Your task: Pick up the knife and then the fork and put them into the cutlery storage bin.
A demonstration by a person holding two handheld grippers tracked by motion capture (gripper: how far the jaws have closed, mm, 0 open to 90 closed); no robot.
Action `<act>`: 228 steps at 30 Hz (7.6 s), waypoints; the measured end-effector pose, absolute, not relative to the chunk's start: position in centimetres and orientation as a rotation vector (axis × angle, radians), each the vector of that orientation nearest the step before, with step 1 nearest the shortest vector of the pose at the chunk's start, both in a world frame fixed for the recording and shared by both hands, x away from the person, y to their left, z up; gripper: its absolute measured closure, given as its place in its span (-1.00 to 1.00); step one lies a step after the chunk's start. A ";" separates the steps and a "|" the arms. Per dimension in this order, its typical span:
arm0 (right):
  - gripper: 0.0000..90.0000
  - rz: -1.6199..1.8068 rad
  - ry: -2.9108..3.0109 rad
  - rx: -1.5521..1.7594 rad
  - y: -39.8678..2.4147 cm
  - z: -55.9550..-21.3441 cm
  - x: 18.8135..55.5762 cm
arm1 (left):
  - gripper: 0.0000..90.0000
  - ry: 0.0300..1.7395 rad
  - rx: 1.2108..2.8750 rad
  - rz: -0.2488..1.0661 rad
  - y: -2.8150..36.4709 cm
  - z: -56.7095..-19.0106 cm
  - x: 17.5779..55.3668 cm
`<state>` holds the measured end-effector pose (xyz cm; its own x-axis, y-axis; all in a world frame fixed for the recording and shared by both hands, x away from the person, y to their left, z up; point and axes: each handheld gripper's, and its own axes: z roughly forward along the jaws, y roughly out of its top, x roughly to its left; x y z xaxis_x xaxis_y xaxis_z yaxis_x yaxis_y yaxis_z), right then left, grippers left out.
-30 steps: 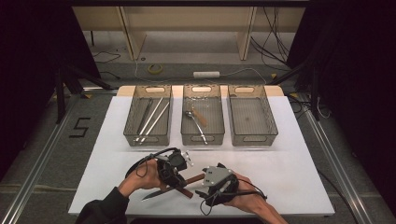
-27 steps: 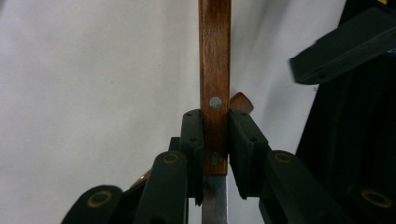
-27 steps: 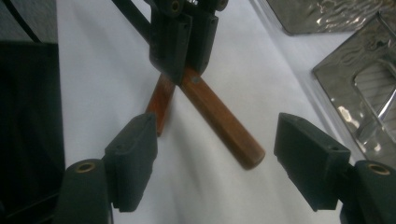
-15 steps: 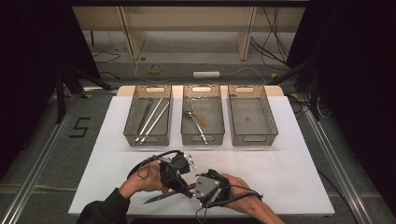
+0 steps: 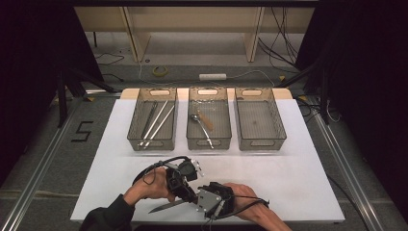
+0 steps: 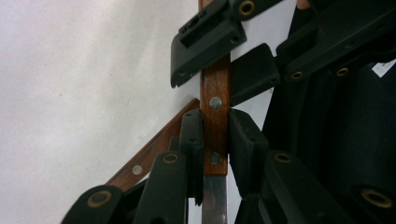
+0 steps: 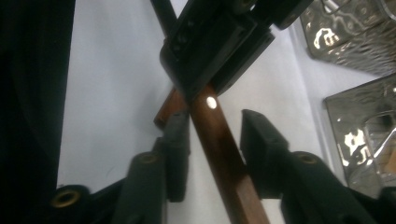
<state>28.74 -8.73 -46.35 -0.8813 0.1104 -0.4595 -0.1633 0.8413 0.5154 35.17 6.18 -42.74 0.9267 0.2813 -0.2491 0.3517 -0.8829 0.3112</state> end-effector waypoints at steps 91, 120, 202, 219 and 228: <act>0.81 0.964 2.196 1.267 -24.0 -38.0 46.9 | -0.65 0.776 1.956 0.361 15.9 -42.5 33.4; 0.81 0.794 2.154 1.578 -23.8 -41.6 50.7 | -0.65 0.772 1.978 0.378 15.9 -42.7 33.3; -0.28 1.397 2.355 1.040 -21.9 -42.2 32.8 | -0.43 0.500 2.556 0.285 12.0 -44.3 35.3; -0.27 1.387 2.374 1.036 -22.0 -42.5 32.4 | -0.03 0.342 2.680 0.178 11.3 -44.8 35.6; -0.27 1.380 2.386 1.033 -21.9 -42.6 32.4 | 0.07 0.210 2.769 0.157 10.2 -45.3 35.4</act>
